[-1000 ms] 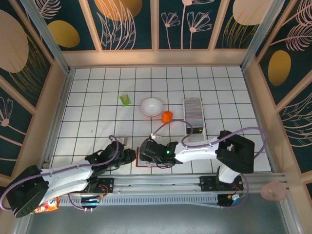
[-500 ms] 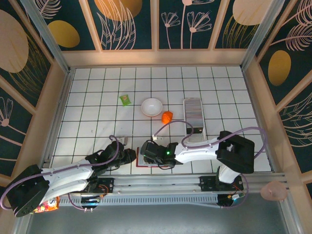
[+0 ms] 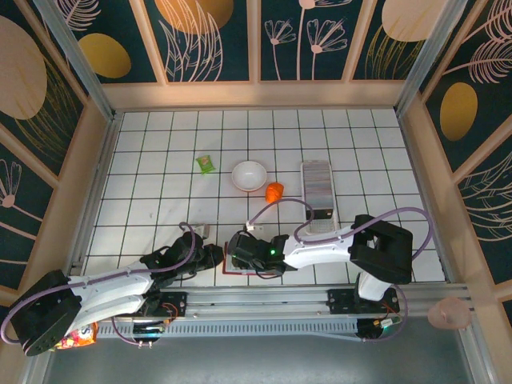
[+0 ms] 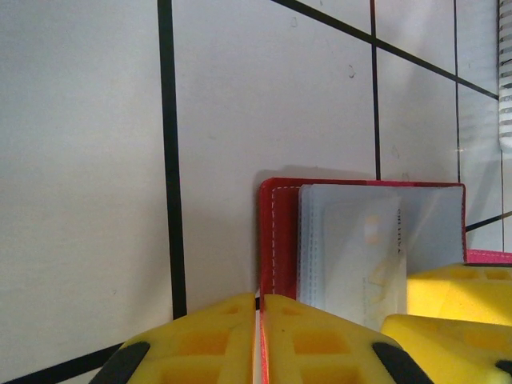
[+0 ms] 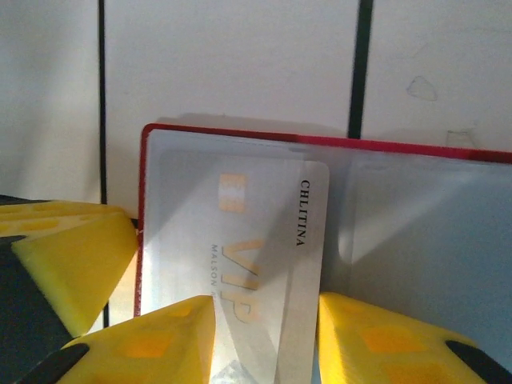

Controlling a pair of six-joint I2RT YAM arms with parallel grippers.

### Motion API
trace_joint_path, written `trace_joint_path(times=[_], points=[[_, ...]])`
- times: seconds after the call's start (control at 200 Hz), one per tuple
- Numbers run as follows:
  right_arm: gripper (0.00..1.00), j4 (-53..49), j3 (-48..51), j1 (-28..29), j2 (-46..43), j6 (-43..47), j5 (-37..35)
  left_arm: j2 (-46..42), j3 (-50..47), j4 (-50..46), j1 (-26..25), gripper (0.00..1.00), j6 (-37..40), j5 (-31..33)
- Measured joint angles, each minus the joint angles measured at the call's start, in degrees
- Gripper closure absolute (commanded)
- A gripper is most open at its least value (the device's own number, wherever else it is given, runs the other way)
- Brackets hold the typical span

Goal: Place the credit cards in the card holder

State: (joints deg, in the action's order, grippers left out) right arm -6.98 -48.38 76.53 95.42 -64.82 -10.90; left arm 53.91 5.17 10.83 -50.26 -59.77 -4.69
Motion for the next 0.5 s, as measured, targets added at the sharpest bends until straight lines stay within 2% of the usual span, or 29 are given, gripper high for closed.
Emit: trace_joint_path(times=[0.255, 0.5], points=[[0.56, 5.2, 2.6, 0.5, -2.9, 0.0, 0.4, 0.0, -0.2, 0.4, 0.0, 0.88, -0.3, 0.0], [0.50, 0.0, 2.8, 1.9, -7.4, -2.9, -2.5, 0.0, -0.2, 0.6, 0.0, 0.87, -0.3, 0.0]])
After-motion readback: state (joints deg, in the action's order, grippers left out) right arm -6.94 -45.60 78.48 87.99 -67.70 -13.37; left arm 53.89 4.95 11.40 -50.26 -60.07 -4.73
